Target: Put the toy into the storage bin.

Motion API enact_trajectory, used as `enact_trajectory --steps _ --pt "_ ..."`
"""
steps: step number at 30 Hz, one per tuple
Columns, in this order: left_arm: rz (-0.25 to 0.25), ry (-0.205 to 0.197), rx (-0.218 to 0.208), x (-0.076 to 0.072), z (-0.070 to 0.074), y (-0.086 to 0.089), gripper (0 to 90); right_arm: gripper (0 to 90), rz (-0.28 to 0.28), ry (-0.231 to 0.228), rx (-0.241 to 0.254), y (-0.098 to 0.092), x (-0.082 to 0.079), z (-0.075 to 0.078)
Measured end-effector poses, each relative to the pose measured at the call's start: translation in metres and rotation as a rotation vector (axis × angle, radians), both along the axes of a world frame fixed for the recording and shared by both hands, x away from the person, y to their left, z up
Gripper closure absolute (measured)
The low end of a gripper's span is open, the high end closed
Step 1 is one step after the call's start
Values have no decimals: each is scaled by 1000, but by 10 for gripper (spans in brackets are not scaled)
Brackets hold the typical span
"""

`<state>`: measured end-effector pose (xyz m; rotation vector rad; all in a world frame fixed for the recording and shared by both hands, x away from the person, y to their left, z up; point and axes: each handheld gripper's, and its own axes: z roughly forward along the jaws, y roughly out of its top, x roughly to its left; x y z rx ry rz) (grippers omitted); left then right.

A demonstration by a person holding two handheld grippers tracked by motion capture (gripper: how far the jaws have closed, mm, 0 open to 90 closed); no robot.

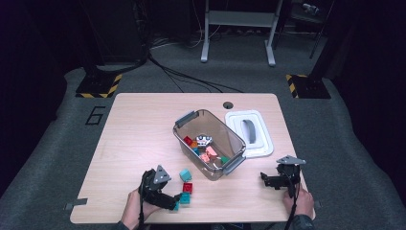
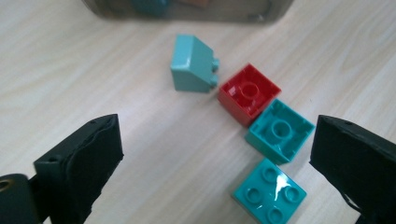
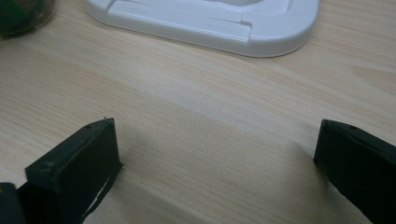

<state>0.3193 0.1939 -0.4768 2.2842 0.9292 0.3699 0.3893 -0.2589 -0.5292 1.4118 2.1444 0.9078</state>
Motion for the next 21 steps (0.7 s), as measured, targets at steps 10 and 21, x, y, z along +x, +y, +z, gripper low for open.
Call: enact_trajectory --steps 10,21 --pt "17 -14 80 -11 -24 -6 2 0 0 0 0 0 0 0" --pt "75 -2 117 -6 -26 18 32 0 0 0 0 0 0 0"
